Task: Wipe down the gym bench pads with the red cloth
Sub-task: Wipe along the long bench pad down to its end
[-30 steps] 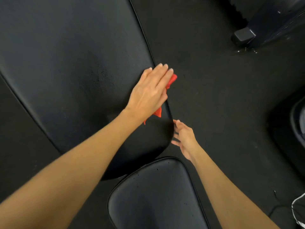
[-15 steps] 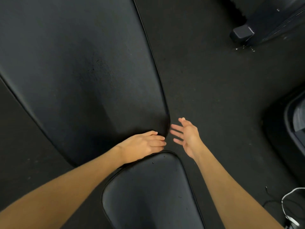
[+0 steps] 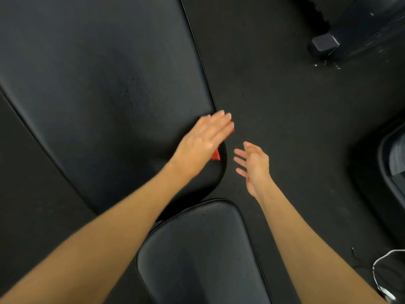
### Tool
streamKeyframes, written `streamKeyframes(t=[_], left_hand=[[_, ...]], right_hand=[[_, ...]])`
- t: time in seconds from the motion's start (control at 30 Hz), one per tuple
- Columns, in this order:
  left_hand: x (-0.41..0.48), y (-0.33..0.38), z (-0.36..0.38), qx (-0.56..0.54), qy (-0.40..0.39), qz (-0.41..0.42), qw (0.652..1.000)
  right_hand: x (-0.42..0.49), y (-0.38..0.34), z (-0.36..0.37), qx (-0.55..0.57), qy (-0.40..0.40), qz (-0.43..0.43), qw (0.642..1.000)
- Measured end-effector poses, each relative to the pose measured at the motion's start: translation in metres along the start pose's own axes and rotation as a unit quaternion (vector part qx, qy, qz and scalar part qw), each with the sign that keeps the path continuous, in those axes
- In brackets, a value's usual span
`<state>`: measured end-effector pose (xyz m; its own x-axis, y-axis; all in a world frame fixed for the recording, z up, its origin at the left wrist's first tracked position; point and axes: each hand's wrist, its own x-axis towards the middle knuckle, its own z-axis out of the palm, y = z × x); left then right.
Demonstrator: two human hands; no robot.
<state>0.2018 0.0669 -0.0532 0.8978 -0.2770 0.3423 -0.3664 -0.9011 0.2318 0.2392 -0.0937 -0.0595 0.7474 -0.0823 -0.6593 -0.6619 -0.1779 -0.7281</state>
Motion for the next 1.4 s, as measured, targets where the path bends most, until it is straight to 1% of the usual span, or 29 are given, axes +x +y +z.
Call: streamKeyframes(t=[0.03, 0.1, 0.17, 0.23, 0.3, 0.37, 0.43, 0.5, 0.53, 0.6, 0.67, 0.7, 0.73, 0.8, 0.83, 0.9, 0.93, 0.97, 1.0, 1.03, 1.07, 1.1, 1.13, 1.2, 1.23, 1.27, 1.3, 1.4], left_hand=[[-0.019, 0.009, 0.006, 0.004, -0.03, 0.031, 0.999], [-0.063, 0.022, 0.016, 0.043, -0.127, 0.123, 0.983], [-0.091, 0.02, 0.016, 0.029, -0.192, 0.174, 0.966], [-0.09, 0.009, 0.011, 0.022, -0.188, 0.208, 0.96], [-0.075, -0.004, -0.004, 0.03, -0.164, 0.237, 0.957], [-0.05, -0.024, -0.025, 0.028, -0.122, 0.23, 0.965], [-0.023, -0.05, -0.054, 0.026, -0.08, 0.187, 0.979], [0.001, -0.072, -0.086, 0.027, -0.04, 0.112, 0.993], [0.011, -0.081, -0.101, 0.034, -0.013, 0.065, 0.997], [0.021, -0.086, -0.12, 0.009, 0.029, -0.047, 0.998], [0.024, -0.079, -0.131, -0.087, 0.048, -0.154, 0.983], [0.024, -0.074, -0.134, -0.149, 0.065, -0.195, 0.967], [0.025, -0.068, -0.136, -0.214, 0.092, -0.234, 0.944], [0.027, -0.057, -0.143, -0.33, 0.156, -0.313, 0.877], [0.029, -0.053, -0.148, -0.387, 0.172, -0.352, 0.835], [0.033, -0.054, -0.162, -0.514, 0.167, -0.409, 0.735], [0.033, -0.056, -0.167, -0.549, 0.152, -0.412, 0.711], [0.03, -0.061, -0.176, -0.548, 0.136, -0.405, 0.719], [0.026, -0.065, -0.184, -0.526, 0.131, -0.387, 0.745], [0.018, -0.073, -0.192, -0.484, 0.151, -0.372, 0.778], [0.01, -0.081, -0.201, -0.433, 0.192, -0.362, 0.803], [0.0, -0.094, -0.211, -0.381, 0.252, -0.362, 0.813], [-0.01, -0.108, -0.22, -0.335, 0.316, -0.368, 0.808], [-0.034, -0.14, -0.234, -0.269, 0.426, -0.395, 0.768], [-0.048, -0.154, -0.238, -0.242, 0.456, -0.415, 0.749], [-0.061, -0.166, -0.239, -0.23, 0.464, -0.438, 0.735], [-0.072, -0.175, -0.238, -0.236, 0.45, -0.464, 0.725], [-0.096, -0.19, -0.221, -0.341, 0.357, -0.533, 0.687]], right_hand=[[-0.003, -0.003, 0.003, -0.001, 0.006, -0.009, 1.0], [-0.007, -0.008, 0.007, -0.015, 0.007, -0.034, 0.999], [-0.011, -0.013, 0.011, -0.037, 0.004, -0.06, 0.998], [-0.012, -0.018, 0.013, -0.056, 0.007, -0.073, 0.996], [-0.016, -0.024, 0.018, -0.058, 0.014, -0.068, 0.996], [-0.022, -0.029, 0.025, -0.049, 0.026, -0.068, 0.996], [-0.031, -0.038, 0.034, -0.05, 0.048, -0.097, 0.993], [-0.042, -0.049, 0.045, -0.053, 0.071, -0.16, 0.983], [-0.049, -0.058, 0.052, -0.042, 0.069, -0.193, 0.978], [-0.065, -0.075, 0.07, 0.001, 0.024, -0.243, 0.97], [-0.082, -0.092, 0.092, 0.011, -0.047, -0.264, 0.963], [-0.088, -0.099, 0.102, 0.007, -0.087, -0.261, 0.961], [-0.094, -0.107, 0.112, 0.011, -0.13, -0.248, 0.96], [-0.102, -0.119, 0.129, 0.052, -0.201, -0.202, 0.957], [-0.104, -0.124, 0.134, 0.08, -0.217, -0.179, 0.956], [-0.107, -0.135, 0.143, 0.121, -0.22, -0.15, 0.956], [-0.105, -0.138, 0.143, 0.13, -0.199, -0.153, 0.959], [-0.105, -0.143, 0.146, 0.13, -0.166, -0.175, 0.962], [-0.102, -0.147, 0.146, 0.122, -0.121, -0.221, 0.96], [-0.099, -0.152, 0.147, 0.104, -0.074, -0.277, 0.953], [-0.095, -0.154, 0.145, 0.072, -0.032, -0.333, 0.94], [-0.089, -0.155, 0.145, 0.018, -0.004, -0.381, 0.924], [-0.08, -0.152, 0.143, -0.057, 0.011, -0.421, 0.905], [-0.06, -0.143, 0.145, -0.225, 0.003, -0.472, 0.853], [-0.051, -0.138, 0.15, -0.274, -0.006, -0.484, 0.831], [-0.045, -0.134, 0.154, -0.297, -0.005, -0.49, 0.819], [-0.042, -0.132, 0.159, -0.303, 0.01, -0.494, 0.815], [-0.046, -0.118, 0.176, -0.296, 0.06, -0.5, 0.812]])
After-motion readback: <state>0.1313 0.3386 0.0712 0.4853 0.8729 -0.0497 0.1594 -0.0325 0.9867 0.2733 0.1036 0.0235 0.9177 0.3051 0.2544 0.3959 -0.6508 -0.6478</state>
